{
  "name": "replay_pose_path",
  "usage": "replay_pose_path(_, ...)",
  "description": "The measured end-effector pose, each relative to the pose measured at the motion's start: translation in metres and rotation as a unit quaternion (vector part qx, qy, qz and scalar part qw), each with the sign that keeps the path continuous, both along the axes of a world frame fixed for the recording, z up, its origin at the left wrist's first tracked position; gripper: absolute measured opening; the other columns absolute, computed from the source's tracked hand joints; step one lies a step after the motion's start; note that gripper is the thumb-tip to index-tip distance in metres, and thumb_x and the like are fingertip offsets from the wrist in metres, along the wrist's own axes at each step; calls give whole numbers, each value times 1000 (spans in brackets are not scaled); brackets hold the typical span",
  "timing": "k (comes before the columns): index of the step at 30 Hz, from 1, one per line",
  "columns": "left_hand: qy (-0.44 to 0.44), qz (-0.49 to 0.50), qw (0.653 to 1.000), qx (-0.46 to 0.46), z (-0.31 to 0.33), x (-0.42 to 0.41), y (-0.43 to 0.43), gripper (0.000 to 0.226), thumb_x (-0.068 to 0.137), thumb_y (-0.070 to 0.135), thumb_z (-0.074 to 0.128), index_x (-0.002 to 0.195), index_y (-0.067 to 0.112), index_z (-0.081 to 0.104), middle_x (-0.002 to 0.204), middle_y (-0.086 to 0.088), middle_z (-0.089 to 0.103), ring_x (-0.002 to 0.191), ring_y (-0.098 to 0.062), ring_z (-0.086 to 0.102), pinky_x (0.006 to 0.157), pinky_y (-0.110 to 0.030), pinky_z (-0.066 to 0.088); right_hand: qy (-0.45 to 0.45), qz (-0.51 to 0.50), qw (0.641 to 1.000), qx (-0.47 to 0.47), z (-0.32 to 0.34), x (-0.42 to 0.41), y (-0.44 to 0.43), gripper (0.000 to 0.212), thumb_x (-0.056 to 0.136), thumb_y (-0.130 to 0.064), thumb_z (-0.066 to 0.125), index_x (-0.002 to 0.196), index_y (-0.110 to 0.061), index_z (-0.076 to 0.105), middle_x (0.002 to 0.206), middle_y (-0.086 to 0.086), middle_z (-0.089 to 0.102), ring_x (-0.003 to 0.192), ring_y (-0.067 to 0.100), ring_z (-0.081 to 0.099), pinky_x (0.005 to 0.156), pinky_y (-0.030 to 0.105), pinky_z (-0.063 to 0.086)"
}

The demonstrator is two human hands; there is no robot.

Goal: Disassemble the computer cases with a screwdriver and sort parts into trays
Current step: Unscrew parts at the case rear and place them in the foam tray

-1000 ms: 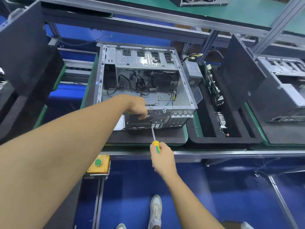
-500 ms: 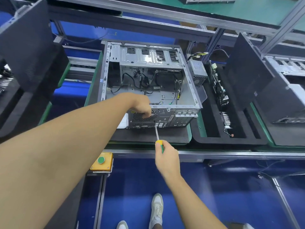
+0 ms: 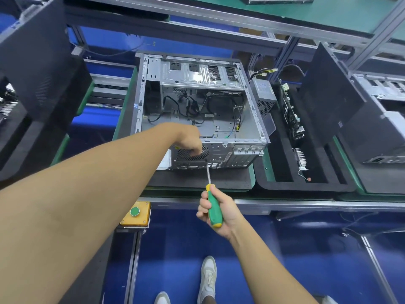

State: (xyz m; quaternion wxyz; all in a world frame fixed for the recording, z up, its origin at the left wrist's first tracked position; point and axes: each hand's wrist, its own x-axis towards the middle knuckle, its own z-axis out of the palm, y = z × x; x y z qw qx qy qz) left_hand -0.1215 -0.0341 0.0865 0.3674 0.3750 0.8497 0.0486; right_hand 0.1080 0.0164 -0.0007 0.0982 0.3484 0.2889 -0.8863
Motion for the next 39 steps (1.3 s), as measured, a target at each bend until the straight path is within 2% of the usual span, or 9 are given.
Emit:
replay_pose_path(3,-1,-5,1000,1,0,0,0,19,72,21,68,74,9,53,74,-5,48,66,-24,46,61,-31,35,-104,102,935,324,7,-4,-15,39,105,-41,43,86,-9,55,65,6,52,49,22,56,55,38,58)
replay_pose_path(7,0,-6,1000,4,1,0,0,18,72,20,68,73,8,54,72,-4,48,64,-22,45,60,-31,35,-228,260,587,732,8,-4,-23,42,106,-47,31,103,-10,52,94,6,65,82,30,64,63,32,41)
replay_pose_path(14,4,-2,1000,6,1,0,-1,20,71,21,68,72,9,52,67,-2,46,59,-21,42,56,-29,30,-26,-6,998,51,5,4,5,35,99,-36,44,93,-6,61,63,5,49,44,18,37,43,24,32)
replay_pose_path(18,1,1,1000,6,1,0,-1,19,71,21,69,76,9,55,71,-3,49,61,-20,46,57,-29,33,9,-33,999,-35,5,9,0,26,101,-34,46,96,-11,57,66,-1,41,47,12,37,40,23,36)
replay_pose_path(21,1,4,1000,6,2,0,-1,21,71,22,69,81,8,57,73,-3,51,63,-21,47,57,-29,33,-74,46,947,308,11,5,-13,28,106,-37,41,94,-13,51,70,3,49,48,18,44,45,27,38)
replay_pose_path(25,1,-3,1000,8,2,0,-1,20,72,21,68,80,8,56,73,-4,49,64,-21,45,58,-29,34,-193,275,506,794,11,7,-16,30,107,-41,31,105,-15,46,89,1,63,77,27,64,59,33,37)
replay_pose_path(32,4,1,1000,9,3,2,-2,19,72,20,68,77,8,55,67,-3,47,60,-21,44,56,-28,32,-65,36,992,97,19,-3,5,40,99,-32,43,104,0,66,69,10,60,50,21,45,48,27,40)
replay_pose_path(36,3,-1,1000,8,2,1,-1,20,70,20,68,78,7,56,67,-4,47,61,-23,43,57,-29,31,-31,8,992,121,15,-6,-2,28,103,-29,45,97,-5,59,66,5,53,52,18,48,50,32,47)
replay_pose_path(39,-4,-1,1000,7,2,1,-1,20,70,19,67,76,8,51,64,-3,43,60,-23,39,56,-30,28,-159,174,760,605,10,-6,-20,24,102,-36,47,93,-14,44,80,5,58,67,27,58,60,40,44)
